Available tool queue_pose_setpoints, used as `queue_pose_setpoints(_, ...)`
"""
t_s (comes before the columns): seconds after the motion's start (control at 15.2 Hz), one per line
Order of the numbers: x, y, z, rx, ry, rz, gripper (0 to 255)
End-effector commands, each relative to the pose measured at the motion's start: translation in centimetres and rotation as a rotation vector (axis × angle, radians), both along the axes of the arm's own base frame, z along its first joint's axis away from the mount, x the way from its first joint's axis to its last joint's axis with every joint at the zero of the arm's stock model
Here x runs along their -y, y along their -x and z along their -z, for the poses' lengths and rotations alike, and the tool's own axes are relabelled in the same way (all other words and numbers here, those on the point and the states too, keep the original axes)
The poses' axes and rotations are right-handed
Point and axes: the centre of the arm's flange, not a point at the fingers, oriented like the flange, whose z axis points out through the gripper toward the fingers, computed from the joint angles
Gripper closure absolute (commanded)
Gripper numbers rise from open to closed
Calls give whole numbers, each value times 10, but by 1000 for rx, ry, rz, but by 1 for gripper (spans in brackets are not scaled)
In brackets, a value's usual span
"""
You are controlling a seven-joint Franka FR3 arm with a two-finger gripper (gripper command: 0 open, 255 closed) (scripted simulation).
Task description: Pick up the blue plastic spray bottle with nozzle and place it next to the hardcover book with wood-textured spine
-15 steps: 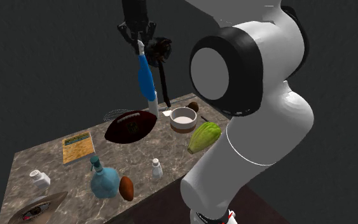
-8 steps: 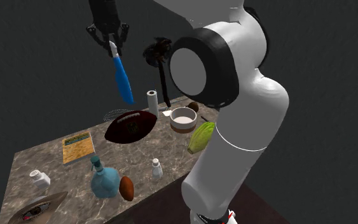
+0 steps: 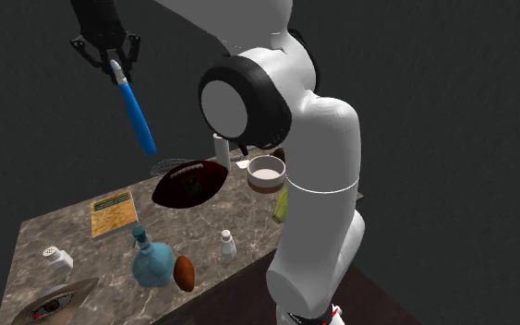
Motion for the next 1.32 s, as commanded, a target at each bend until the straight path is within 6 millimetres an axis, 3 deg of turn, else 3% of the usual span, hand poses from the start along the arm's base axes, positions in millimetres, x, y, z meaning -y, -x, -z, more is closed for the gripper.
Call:
queue_pose_setpoints(0.0, -23, -12, 1, 1, -1, 2, 255)
queue_pose_setpoints(0.07, -37, -19, 0, 1, -1, 2, 255)
queue_pose_setpoints(1.25, -37, -19, 96, 1, -1, 2, 255)
